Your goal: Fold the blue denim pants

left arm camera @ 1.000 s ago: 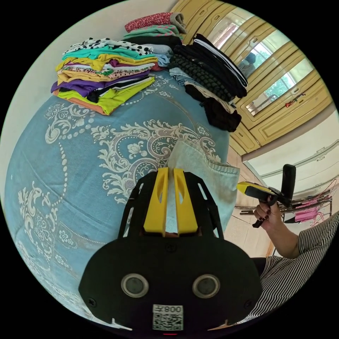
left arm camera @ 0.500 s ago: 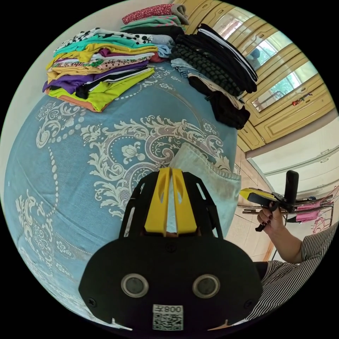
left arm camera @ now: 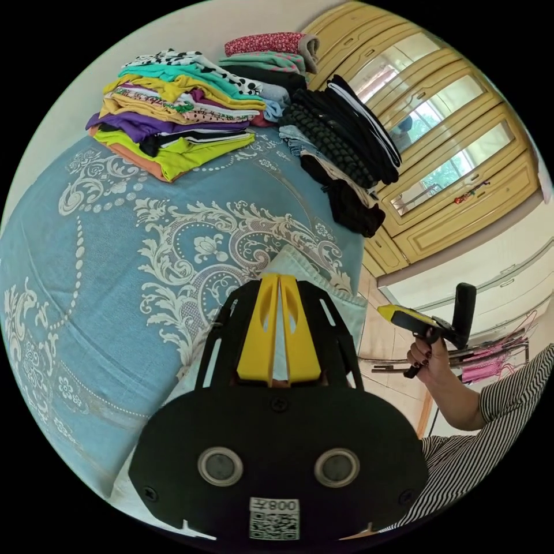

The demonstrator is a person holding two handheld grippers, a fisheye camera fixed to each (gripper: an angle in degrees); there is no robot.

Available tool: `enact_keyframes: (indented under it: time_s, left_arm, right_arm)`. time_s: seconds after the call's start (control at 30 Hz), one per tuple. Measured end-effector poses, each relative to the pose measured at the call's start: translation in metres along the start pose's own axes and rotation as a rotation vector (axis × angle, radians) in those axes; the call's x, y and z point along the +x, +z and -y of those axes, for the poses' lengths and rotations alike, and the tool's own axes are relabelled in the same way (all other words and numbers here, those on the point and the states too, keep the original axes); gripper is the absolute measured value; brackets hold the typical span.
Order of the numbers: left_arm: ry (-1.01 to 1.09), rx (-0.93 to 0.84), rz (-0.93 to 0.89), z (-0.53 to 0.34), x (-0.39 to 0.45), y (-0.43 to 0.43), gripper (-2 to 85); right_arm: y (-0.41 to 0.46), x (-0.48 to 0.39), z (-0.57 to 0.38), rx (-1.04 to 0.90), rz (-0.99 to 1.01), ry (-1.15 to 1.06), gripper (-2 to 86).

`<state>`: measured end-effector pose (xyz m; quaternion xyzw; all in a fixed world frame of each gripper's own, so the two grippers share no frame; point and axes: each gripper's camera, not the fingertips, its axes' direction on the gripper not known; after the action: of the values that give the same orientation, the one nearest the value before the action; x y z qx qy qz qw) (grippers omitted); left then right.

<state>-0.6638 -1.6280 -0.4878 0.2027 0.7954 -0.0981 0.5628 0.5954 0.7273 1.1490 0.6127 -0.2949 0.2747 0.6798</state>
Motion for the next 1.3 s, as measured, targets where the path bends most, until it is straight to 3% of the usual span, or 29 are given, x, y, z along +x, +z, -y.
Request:
enact_keyframes:
  time_s: [0.13,0.23,0.47,0.7,0.83,1.0,1.2,1.3]
  left_arm:
    - [0.021,-0.100,0.044,-0.013,0.004,0.006,0.1]
    - [0.009,-0.126,0.065,-0.025,-0.001,-0.004,0.1]
    - [-0.086,-0.016,0.015,-0.092,-0.022,-0.083,0.2]
    - [-0.420,0.100,0.127,-0.237,-0.068,-0.203,1.0]
    - [-0.630,0.220,0.259,-0.321,-0.102,-0.288,3.3]
    - [-0.683,0.281,0.335,-0.353,-0.142,-0.346,7.1]
    - [-0.637,0.016,0.318,-0.341,-0.197,-0.342,4.4]
    - [-0.626,0.043,0.327,-0.353,-0.192,-0.348,1.2]
  right_arm:
    - [0.068,-0.043,0.033,-0.104,-0.105,-0.171,0.0]
    - [0.132,-0.051,0.046,-0.285,-0.263,-0.221,0.0]
    - [0.161,-0.039,0.044,-0.196,-0.198,-0.132,0.0]
    - [0.202,-0.070,0.043,-0.191,-0.319,-0.161,0.2]
    - [0.228,-0.126,0.039,-0.192,-0.062,-0.273,0.6]
    - [0.335,-0.266,0.023,-0.399,0.321,-0.579,3.4]
    - [0.452,-0.385,0.002,-0.612,0.430,-0.817,6.5]
    - [0.495,-0.412,-0.004,-0.677,0.447,-0.857,7.2]
